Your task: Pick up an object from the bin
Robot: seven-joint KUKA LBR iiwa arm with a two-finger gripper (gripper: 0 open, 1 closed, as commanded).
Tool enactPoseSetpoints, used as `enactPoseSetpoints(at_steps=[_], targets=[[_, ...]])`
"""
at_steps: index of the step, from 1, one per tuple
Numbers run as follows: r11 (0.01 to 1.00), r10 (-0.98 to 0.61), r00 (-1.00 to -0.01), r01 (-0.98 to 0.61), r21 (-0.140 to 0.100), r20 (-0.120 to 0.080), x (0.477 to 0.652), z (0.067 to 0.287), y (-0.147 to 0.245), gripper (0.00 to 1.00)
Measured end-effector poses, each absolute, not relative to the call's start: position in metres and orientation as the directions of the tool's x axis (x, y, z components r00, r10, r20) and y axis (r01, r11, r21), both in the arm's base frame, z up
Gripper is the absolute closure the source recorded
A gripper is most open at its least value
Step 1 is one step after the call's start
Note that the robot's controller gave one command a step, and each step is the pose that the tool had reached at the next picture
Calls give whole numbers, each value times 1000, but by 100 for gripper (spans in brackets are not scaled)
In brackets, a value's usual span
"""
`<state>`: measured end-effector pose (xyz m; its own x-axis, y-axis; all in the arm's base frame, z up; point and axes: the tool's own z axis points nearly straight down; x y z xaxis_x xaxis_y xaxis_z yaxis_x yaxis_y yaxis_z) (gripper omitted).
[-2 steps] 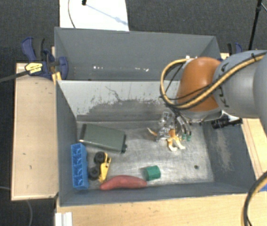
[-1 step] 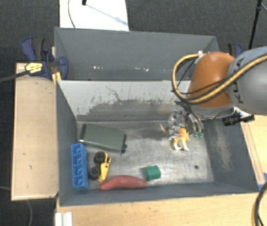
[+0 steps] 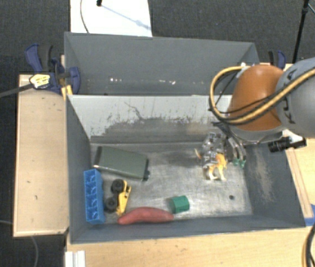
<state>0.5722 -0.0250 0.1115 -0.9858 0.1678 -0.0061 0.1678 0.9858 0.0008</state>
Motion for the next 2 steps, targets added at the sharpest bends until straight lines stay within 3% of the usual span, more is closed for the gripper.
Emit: enactPoseSetpoints(at_steps=[1,2], targets=[[978,209,-978,209,0,4,561,132,-31,100],[940,342,-940,342,1,-3,559,159,-29,100]])
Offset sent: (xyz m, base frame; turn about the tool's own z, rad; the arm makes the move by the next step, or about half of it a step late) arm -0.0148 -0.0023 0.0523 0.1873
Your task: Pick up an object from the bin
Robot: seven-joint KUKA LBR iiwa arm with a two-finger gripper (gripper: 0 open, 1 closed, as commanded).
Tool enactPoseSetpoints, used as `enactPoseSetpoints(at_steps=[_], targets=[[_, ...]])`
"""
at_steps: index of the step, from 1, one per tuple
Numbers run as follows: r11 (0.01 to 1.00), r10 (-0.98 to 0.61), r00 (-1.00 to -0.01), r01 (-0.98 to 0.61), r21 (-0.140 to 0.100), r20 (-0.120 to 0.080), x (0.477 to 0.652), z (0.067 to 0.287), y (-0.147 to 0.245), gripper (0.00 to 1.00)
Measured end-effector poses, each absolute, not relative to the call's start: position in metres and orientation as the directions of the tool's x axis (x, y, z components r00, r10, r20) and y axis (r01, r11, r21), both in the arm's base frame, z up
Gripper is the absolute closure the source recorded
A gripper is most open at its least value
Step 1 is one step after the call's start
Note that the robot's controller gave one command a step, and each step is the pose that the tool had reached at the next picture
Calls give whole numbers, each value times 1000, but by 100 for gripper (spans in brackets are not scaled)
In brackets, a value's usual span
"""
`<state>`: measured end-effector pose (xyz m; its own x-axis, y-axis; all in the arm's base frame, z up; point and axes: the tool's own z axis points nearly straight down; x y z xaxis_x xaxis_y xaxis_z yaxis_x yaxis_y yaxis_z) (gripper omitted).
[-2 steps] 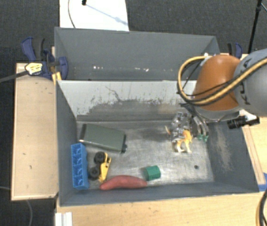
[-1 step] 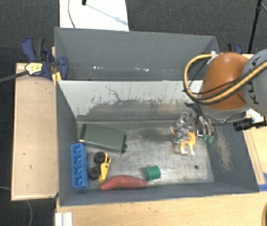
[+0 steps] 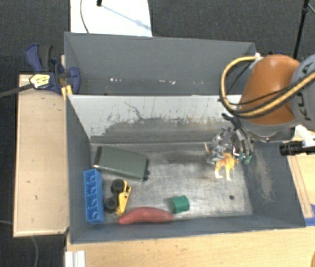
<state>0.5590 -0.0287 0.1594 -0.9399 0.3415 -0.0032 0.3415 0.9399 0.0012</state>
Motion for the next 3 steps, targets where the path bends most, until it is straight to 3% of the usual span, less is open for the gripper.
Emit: enactPoseSetpoints(at_steps=[1,2,3], targets=[[965,264,-965,264,0,-2,566,238,-35,100],[965,264,-965,264,0,-2,566,238,-35,100],[979,206,-979,206,1,-8,549,193,-30,100]])
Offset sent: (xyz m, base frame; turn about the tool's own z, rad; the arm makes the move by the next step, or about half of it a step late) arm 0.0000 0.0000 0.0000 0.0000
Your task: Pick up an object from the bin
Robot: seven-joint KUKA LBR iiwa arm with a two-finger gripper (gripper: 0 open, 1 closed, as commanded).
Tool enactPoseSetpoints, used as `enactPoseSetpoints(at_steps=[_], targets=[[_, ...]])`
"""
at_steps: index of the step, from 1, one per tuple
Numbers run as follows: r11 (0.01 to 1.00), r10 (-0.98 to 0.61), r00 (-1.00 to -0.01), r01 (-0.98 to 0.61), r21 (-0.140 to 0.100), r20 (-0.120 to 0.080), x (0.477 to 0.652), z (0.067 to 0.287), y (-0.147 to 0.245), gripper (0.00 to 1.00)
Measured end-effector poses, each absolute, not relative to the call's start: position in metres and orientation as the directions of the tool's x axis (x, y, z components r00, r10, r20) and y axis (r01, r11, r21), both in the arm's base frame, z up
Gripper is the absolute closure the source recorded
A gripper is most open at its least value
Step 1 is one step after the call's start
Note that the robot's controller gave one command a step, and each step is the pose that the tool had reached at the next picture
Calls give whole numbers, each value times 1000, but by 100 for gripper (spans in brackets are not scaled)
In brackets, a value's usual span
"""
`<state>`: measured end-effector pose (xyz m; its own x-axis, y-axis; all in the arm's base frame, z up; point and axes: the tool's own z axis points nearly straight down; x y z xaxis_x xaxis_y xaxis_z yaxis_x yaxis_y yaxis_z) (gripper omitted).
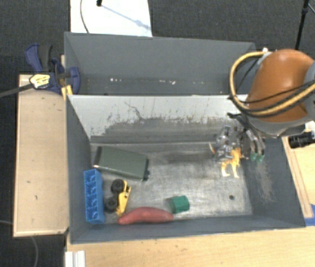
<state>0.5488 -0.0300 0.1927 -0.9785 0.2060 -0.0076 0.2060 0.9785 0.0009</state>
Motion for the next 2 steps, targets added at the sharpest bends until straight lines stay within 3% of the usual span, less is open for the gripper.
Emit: enactPoseSetpoints(at_steps=[1,2], targets=[[999,-44,-999,-44,0,-1,551,166,-38,100],[998,-59,-998,-59,2,5,555,209,-38,100]])
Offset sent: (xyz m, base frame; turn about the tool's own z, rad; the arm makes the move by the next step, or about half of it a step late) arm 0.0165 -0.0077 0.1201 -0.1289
